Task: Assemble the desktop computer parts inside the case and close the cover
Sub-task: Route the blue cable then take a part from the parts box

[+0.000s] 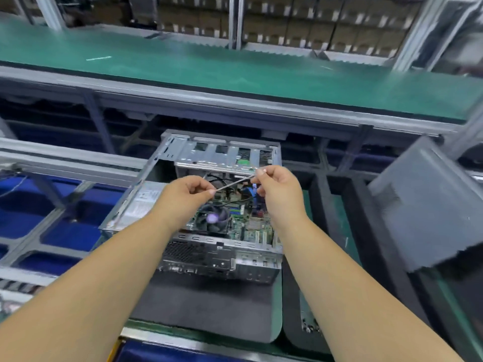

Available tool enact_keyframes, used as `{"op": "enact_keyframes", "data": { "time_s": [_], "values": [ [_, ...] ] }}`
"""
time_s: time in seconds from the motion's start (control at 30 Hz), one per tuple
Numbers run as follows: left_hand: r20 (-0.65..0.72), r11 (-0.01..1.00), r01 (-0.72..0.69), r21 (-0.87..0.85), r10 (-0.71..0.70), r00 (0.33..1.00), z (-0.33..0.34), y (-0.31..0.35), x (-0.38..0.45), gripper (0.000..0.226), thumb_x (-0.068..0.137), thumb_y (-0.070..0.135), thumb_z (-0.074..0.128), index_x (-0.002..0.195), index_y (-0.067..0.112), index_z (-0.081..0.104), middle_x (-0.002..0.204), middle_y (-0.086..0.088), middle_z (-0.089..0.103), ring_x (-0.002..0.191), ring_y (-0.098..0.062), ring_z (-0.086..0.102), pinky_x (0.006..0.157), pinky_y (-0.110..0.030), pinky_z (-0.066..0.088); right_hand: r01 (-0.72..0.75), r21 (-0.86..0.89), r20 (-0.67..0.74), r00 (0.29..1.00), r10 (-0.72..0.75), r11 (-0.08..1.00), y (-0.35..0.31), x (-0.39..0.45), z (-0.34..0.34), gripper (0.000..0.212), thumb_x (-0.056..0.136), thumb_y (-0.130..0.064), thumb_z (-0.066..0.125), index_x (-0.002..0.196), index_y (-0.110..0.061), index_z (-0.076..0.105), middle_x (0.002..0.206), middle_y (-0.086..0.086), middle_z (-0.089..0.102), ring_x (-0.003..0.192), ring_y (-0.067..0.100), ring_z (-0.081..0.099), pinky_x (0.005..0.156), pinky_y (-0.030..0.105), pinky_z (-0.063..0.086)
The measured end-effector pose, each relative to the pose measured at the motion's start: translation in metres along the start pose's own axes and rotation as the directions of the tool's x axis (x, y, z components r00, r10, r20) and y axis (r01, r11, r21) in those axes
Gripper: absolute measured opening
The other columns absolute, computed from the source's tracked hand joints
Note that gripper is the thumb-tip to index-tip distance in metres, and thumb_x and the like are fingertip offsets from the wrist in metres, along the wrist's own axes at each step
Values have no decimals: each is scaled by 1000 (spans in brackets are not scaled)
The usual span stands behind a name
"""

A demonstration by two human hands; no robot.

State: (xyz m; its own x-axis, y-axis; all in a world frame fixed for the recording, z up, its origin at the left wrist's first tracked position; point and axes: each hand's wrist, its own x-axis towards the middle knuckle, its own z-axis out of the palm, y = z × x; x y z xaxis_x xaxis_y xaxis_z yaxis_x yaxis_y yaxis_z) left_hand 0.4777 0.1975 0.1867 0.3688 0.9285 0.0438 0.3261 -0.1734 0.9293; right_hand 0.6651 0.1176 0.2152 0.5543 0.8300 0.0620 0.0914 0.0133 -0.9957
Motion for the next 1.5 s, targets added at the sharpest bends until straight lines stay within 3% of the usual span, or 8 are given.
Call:
{"op": "enact_keyframes", "data": {
  "time_s": [0.17, 0.43, 0.63, 0.8, 0.93, 1.1, 1.37, 1.5],
  "values": [
    [109, 999, 33, -3, -32, 994, 19, 1, 19, 13, 83, 19, 76, 77, 30, 73, 79, 0, 72, 71, -10, 62, 71, -24, 47, -62, -50, -81, 995, 58, 997, 12, 10, -16, 17, 98, -16, 54, 92, -26, 66, 72, -12, 69, 62, 7, 55, 79, 40, 55],
    [325, 926, -53, 375, -78, 942, 49, 6, 66, 32, 87, 38, 69, 117, 27, 66, 117, 5, 66, 102, -16, 62, 85, -27, 48, -110, -240, -270, 962, 42, 964, 11, 13, -28, 26, 92, -11, 47, 84, -31, 63, 83, -8, 71, 52, 1, 53, 45, 17, 43],
    [519, 626, -233, 744, -323, 791, 75, -9, 96, 100, 82, 63, 61, 155, 17, 11, 161, -13, 10, 146, -37, 14, 115, -46, 23, -120, -396, -355, 934, -31, 911, 7, 12, -32, 23, 95, -15, 47, 85, -31, 60, 84, -5, 68, 50, 2, 47, 44, 18, 39],
    [584, 662, -237, 711, -369, 723, 78, -28, 106, 110, 78, 71, 59, 153, 33, -12, 163, -8, -8, 149, -34, -8, 118, -51, 8, -142, -441, -390, 920, -46, 886, 8, 10, -35, 21, 94, -17, 47, 86, -31, 59, 87, -5, 67, 65, 14, 52, 59, 31, 44],
    [598, 749, -205, 630, -300, 743, 79, -32, 107, 99, 78, 66, 63, 153, 28, 10, 161, -8, 15, 147, -31, 11, 114, -48, 25, -160, -465, -420, 906, -59, 871, 9, 9, -34, 21, 94, -16, 47, 85, -30, 60, 86, -6, 66, 71, 15, 56, 65, 36, 50],
    [589, 832, -156, 532, -231, 775, 74, -35, 107, 46, 89, 63, 51, 109, 21, 51, 94, 1, 57, 78, -11, 53, 59, -28, 37, -146, -495, -430, 898, -96, 856, 12, 9, -29, 20, 93, -15, 48, 85, -30, 58, 80, -7, 62, 66, 12, 53, 60, 33, 47],
    [439, 902, -6, 433, -204, 875, 78, -37, 112, 34, 97, 48, 50, 83, 19, 63, 83, 0, 58, 83, -21, 54, 68, -29, 38, -87, -671, -313, 933, -175, 736, 16, 4, -17, 13, 96, -18, 49, 89, -25, 58, 76, -10, 54, 69, 11, 51, 60, 29, 41],
    [391, 915, 140, 379, -296, 871, 83, -38, 116, 41, 96, 40, 56, 113, 5, 68, 118, -15, 65, 112, -32, 60, 93, -37, 48, -52, -760, -279, 926, -253, 648, 11, 0, -18, 14, 96, -18, 48, 86, -24, 56, 71, -10, 52, 66, 5, 49, 53, 26, 35]
  ]
}}
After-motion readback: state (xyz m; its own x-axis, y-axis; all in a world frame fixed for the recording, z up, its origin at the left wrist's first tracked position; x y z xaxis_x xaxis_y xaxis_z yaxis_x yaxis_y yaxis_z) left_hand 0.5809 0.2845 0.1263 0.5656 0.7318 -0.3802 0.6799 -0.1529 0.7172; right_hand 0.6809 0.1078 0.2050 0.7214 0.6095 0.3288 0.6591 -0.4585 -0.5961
